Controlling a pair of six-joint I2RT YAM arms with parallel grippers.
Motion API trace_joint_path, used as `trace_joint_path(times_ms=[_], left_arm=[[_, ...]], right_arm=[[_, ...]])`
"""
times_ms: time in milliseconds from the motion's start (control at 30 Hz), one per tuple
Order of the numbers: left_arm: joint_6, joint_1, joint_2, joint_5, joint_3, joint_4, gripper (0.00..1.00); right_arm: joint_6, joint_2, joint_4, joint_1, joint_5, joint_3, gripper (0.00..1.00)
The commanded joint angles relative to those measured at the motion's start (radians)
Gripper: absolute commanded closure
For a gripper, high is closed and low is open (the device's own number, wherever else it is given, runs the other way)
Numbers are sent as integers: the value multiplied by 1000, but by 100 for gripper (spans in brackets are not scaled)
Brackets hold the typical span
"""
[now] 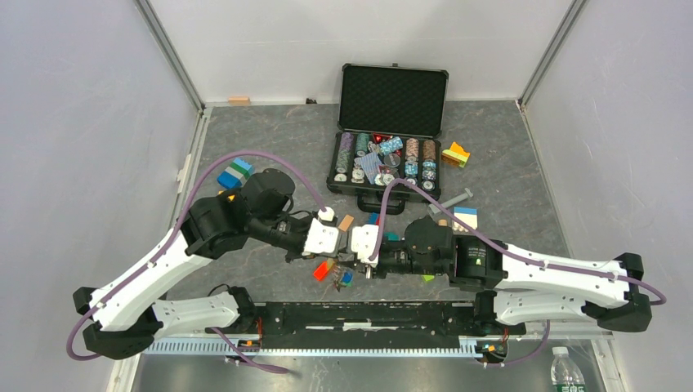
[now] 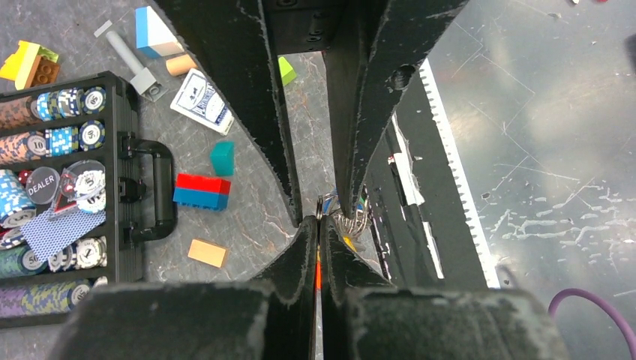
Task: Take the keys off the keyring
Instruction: Remove the key from the keyring.
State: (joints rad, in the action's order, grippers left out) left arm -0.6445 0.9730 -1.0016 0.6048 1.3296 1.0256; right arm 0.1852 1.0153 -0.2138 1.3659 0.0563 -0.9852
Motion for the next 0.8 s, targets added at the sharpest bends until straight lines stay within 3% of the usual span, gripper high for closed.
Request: trace_joint_path(times_ms=[0, 200, 367, 467, 767], left_arm=[[-44, 2, 15, 58, 33, -22, 98], [-51, 2, 16, 64, 28, -22, 98], [-56, 2, 20, 64, 26, -22, 98], [-59, 2, 24, 60, 25, -21, 98], [-81, 2, 61, 41, -1, -25, 98]], right_arm=[[3, -2, 74, -1, -27, -10, 69], [5, -12, 78, -1, -35, -7, 71], [3, -9, 78, -1, -24, -6, 85], [6, -4, 71, -1, -21, -9, 100], [26, -38, 103, -1, -9, 27, 100]])
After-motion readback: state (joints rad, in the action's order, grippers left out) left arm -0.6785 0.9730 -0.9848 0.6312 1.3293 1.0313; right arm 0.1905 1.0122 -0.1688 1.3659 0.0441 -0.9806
